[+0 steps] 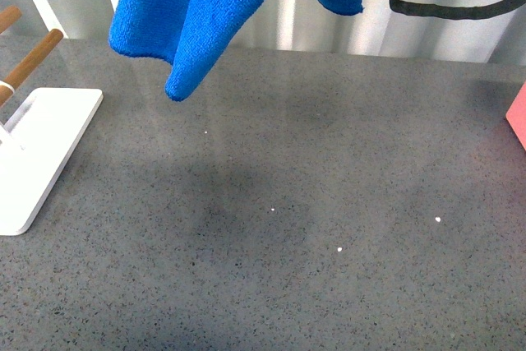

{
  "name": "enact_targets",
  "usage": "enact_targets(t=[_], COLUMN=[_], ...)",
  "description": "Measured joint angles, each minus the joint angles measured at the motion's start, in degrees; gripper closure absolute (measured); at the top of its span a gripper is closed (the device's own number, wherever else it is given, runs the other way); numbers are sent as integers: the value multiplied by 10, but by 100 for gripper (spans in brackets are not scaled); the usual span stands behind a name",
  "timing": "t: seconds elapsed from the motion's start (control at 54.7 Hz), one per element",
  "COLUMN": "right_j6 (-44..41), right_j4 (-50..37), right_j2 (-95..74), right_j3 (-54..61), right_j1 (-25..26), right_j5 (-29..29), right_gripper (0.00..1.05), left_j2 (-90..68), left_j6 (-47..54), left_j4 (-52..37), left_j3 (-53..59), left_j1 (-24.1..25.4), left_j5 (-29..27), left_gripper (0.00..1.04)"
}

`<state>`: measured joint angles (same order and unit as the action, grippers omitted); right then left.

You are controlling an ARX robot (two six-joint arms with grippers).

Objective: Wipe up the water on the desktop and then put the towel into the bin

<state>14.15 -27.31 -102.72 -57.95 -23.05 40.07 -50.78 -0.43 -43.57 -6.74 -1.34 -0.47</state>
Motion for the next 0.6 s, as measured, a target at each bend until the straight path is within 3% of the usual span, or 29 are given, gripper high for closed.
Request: enact_targets(t=[0.366,0.603], right_j6=[-34,-34], right_j4=[64,54], right_j2=[9,11], right_j3=[2,7], right_j1=[-4,-6], right_j5=[-27,-40], right_gripper=[99,99], left_j2=[110,196], left_j6=[0,0], left_j4=[51,127], left_j3=[54,54], left_j1=[12,12], left_j5=[3,3], left_gripper=[101,101])
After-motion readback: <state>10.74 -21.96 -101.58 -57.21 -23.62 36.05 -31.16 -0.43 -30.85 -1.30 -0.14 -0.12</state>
